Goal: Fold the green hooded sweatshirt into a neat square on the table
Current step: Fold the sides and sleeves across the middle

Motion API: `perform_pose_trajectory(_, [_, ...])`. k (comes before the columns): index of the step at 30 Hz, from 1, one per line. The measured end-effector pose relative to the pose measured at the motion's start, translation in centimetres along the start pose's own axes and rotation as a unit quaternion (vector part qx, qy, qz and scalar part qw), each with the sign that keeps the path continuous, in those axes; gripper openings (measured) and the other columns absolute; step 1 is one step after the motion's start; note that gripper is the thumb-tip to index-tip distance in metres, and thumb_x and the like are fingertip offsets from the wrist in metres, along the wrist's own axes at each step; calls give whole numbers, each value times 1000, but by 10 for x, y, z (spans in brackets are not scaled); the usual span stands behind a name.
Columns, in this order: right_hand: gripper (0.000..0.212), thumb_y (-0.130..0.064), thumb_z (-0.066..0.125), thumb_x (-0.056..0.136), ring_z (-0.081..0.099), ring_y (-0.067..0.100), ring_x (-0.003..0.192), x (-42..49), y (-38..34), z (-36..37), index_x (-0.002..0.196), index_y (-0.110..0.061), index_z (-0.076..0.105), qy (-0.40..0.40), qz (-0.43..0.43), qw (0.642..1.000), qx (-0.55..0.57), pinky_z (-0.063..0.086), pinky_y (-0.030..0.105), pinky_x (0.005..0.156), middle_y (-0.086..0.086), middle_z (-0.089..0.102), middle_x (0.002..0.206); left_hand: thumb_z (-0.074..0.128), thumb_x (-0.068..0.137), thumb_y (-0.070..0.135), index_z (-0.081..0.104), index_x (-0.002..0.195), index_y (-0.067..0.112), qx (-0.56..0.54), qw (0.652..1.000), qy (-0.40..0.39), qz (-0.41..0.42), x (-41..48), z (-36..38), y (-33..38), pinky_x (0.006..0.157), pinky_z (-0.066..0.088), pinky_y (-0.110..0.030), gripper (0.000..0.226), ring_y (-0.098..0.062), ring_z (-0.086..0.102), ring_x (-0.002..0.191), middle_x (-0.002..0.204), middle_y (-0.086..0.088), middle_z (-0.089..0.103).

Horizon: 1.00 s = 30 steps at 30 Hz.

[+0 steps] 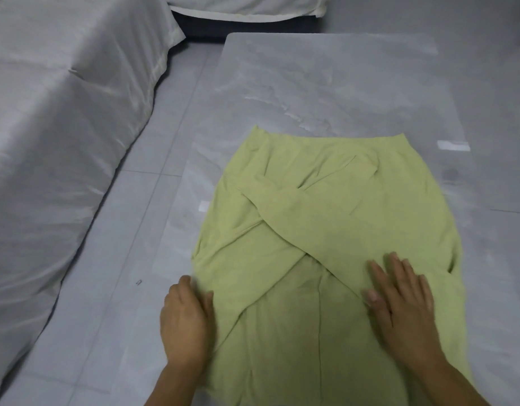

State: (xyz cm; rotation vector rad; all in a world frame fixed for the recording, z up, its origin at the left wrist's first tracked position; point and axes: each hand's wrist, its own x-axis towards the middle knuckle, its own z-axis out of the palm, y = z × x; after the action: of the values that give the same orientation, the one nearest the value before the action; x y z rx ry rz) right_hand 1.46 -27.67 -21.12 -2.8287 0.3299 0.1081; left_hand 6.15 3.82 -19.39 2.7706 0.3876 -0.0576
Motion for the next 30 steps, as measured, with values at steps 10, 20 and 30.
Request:
perform_pose_trajectory(10, [64,-57,10,93,17,23,139,-7,8,-2,137,-21,40,8,23,1000,11,0,31,114,14,32,149,13,93,59,27,143,15,117,958,-100,241,6,33,-19,114,8,-43,68,-11,-2,145,152,-6,27])
perform_pose_trajectory(20, [57,-47,15,96,23,28,136,-1,-39,0,134,-12,40,65,-47,996,37,6,34,115,18,37,144,43,91,47,40,136,12,-22,971,-50,231,20,16,-6,114,18,-35,58,-19,21,140,150,-8,32])
perform_pose_trajectory(30, [72,-51,51,73,35,25,135,-17,-180,67,134,-12,46,-53,-176,983,-1,23,43,108,14,37,146,76,72,30,46,112,4,-208,955,-143,-157,112,-4,20,80,45,-39,56,-32,55,96,101,-11,52])
